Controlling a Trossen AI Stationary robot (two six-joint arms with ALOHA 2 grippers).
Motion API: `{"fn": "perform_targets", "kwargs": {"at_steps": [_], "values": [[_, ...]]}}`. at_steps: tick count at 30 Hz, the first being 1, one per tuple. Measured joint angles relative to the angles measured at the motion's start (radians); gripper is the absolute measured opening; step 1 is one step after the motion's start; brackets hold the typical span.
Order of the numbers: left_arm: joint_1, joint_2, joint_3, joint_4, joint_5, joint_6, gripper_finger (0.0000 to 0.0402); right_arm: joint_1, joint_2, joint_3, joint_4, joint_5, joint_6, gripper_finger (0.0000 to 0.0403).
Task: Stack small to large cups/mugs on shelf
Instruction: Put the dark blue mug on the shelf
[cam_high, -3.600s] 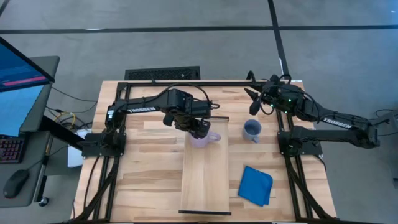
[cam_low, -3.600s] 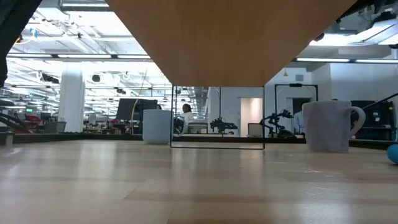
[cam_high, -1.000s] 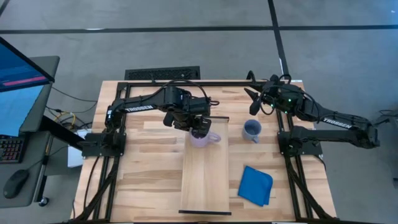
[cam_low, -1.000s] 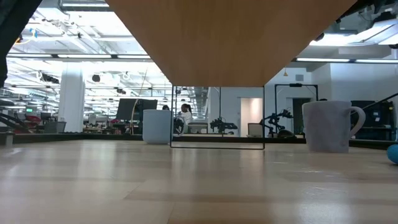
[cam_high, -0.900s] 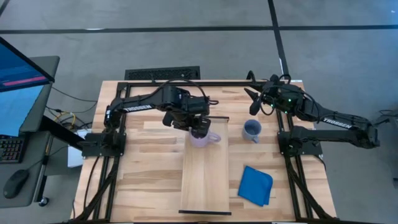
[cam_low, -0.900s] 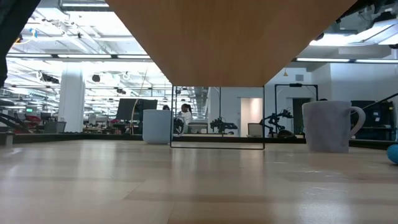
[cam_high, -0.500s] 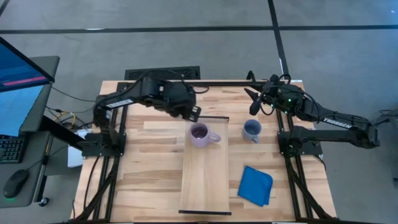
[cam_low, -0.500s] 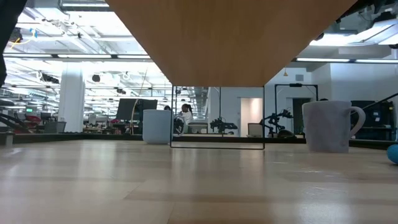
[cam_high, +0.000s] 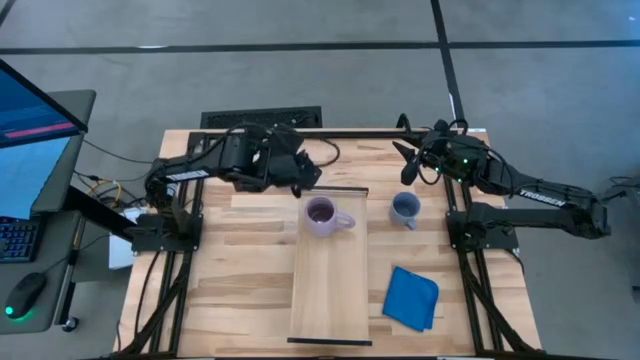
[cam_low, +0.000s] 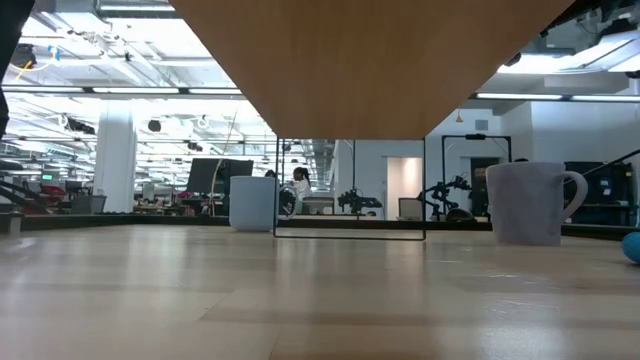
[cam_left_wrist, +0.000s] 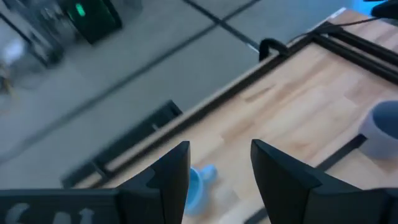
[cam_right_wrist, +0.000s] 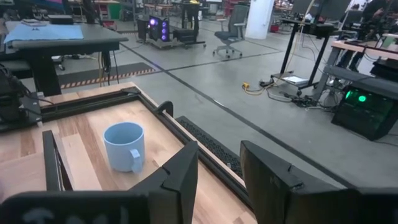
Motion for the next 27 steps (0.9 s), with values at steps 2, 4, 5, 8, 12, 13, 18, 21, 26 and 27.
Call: {"fn": "perform_targets", "kwargs": {"at_steps": [2,4,5,8,12,13,18,21,26,27], "values": [[-0.014,-0.005,0.000,-0.029,-0.042,0.012,0.0162,0.000,0.000,0.000,0.001,0.000,0.000,0.0143],[-0.019,-0.017,0.000,-0.055,-0.065,0.015,0.0162,0.000,0.000,0.000,0.006,0.000,0.001,0.0143],[-0.019,-0.025,0.000,-0.054,-0.070,0.029,0.0162,0.000,0.000,0.000,0.010,0.000,0.001,0.0143],[-0.020,-0.063,0.000,-0.052,-0.061,0.110,0.0162,0.000,0.000,0.000,0.014,0.000,0.017,0.0143],[-0.021,-0.136,0.000,-0.050,-0.061,0.144,0.0162,0.000,0.000,0.000,0.061,0.000,0.096,0.0143],[-0.027,-0.157,0.000,-0.047,-0.060,0.159,0.0162,0.000,0.000,0.000,0.075,0.000,0.097,0.0143],[-0.081,-0.248,-0.030,0.033,-0.053,0.257,0.0162,-0.001,0.000,0.000,0.141,0.003,0.091,0.0143],[-0.118,-0.316,-0.112,0.096,-0.061,0.290,0.0162,-0.001,0.000,0.000,0.158,0.003,0.090,0.0143],[-0.163,-0.485,-0.366,0.231,-0.081,0.297,0.0162,-0.001,0.000,0.000,0.169,0.003,0.091,0.0143],[-0.167,-0.526,-0.430,0.275,-0.080,0.298,0.0162,-0.001,0.000,0.000,0.169,0.003,0.091,0.0143]]}}
